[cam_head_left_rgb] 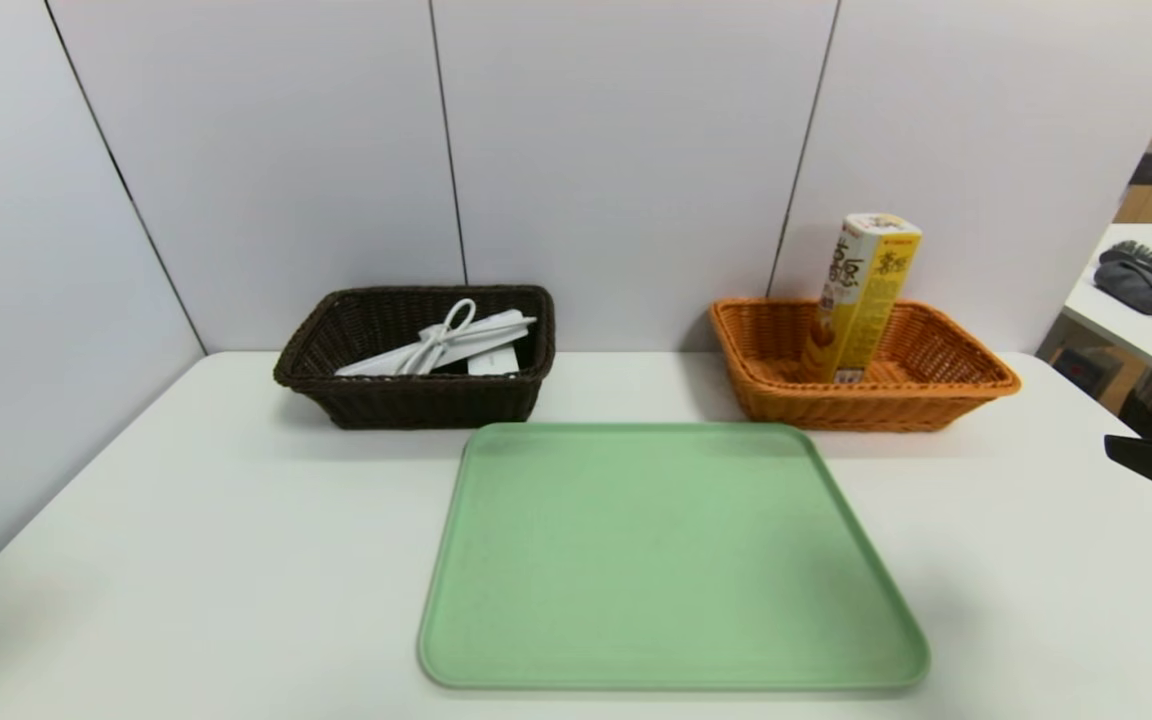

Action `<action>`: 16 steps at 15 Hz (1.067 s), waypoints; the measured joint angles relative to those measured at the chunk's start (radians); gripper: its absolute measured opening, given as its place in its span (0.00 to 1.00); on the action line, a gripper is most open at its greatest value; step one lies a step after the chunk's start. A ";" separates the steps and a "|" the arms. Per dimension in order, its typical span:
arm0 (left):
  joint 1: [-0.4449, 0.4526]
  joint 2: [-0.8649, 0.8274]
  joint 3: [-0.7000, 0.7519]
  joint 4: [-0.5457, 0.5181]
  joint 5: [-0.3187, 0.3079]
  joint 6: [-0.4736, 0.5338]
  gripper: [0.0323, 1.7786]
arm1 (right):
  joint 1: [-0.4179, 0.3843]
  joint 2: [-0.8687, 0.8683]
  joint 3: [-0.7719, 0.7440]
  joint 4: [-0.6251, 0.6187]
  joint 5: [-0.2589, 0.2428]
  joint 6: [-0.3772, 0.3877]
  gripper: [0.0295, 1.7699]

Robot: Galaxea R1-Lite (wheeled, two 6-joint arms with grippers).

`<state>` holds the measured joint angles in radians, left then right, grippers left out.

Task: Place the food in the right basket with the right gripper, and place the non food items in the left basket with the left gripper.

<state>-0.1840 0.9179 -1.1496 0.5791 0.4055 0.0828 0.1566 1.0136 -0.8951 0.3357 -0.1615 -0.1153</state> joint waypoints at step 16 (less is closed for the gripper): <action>0.215 -0.590 0.475 -0.157 -0.133 0.020 0.95 | -0.068 -0.446 0.228 0.014 -0.012 -0.001 0.96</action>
<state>0.0313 0.3279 -0.6749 0.4217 0.2728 0.1028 0.0889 0.5672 -0.6668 0.3500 -0.1736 -0.1164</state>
